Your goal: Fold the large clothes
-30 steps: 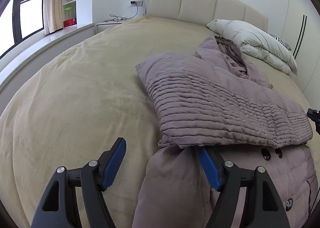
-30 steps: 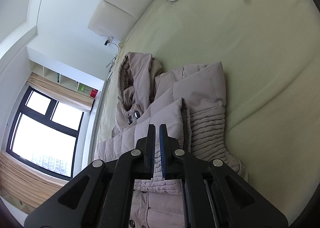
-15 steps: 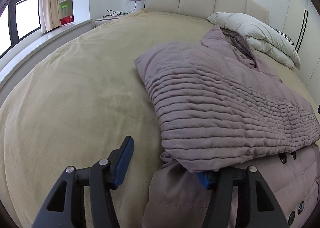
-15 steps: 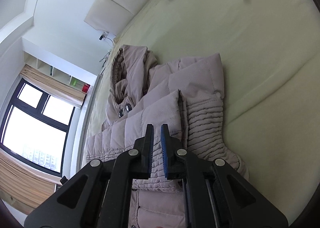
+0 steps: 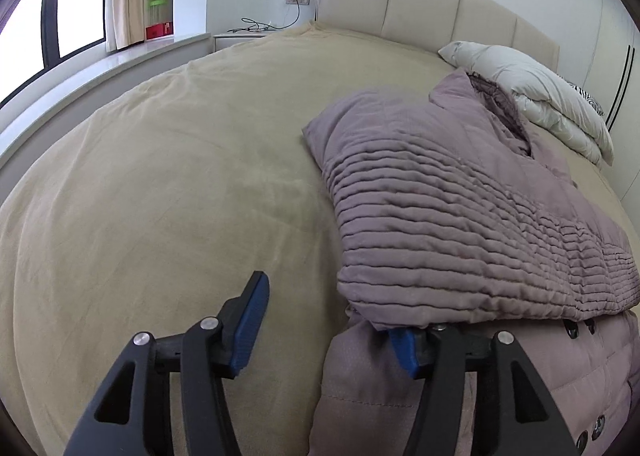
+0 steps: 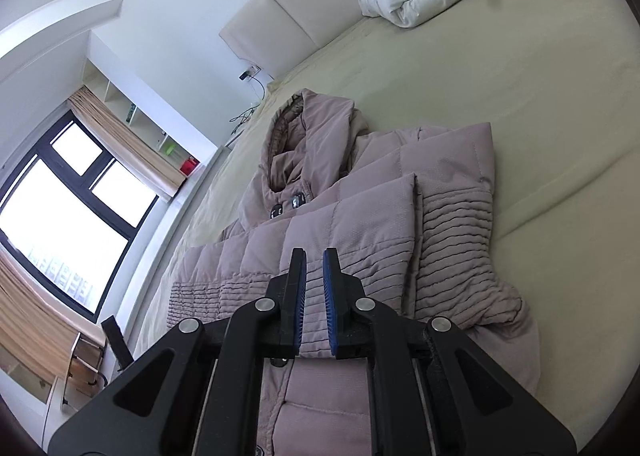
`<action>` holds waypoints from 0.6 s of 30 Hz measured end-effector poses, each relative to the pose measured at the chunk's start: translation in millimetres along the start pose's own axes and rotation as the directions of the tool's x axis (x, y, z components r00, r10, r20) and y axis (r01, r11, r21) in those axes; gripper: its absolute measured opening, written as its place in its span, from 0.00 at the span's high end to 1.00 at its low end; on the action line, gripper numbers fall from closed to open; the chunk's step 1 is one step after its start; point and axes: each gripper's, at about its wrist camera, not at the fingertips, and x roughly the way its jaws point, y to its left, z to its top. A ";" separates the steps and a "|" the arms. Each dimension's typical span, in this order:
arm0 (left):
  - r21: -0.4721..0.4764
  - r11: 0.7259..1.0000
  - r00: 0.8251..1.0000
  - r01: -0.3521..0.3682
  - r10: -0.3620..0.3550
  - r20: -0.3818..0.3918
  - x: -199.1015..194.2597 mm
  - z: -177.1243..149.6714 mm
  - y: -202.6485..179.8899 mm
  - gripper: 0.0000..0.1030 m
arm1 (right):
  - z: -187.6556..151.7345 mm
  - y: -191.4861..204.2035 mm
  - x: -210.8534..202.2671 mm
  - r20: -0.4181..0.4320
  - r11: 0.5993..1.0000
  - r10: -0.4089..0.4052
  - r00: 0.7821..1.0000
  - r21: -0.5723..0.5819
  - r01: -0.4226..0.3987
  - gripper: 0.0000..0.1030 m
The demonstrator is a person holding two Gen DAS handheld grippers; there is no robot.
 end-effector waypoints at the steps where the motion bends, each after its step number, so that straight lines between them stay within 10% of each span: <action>1: 0.016 1.000 1.000 -0.003 0.003 -0.004 -3.5 -0.2 -2.1 0.42 | -2.5 0.9 2.8 -0.015 1.000 0.010 1.000 0.010 -0.009 0.91; 5: 0.065 0.998 1.000 0.008 -0.008 -0.009 -36.7 -16.5 -5.7 0.42 | -7.3 2.5 18.8 -0.102 0.999 -0.001 0.995 0.045 0.006 0.91; 11: 0.099 0.993 0.978 -0.070 0.048 0.205 -98.2 -12.8 -4.4 0.42 | -2.0 1.5 11.8 -0.037 0.998 0.031 0.999 0.057 -0.029 0.91; 18: 0.276 0.959 0.985 -0.057 0.008 0.175 -60.7 34.7 -51.6 0.42 | -6.8 8.0 22.4 -0.085 0.999 0.005 0.996 0.053 -0.001 0.91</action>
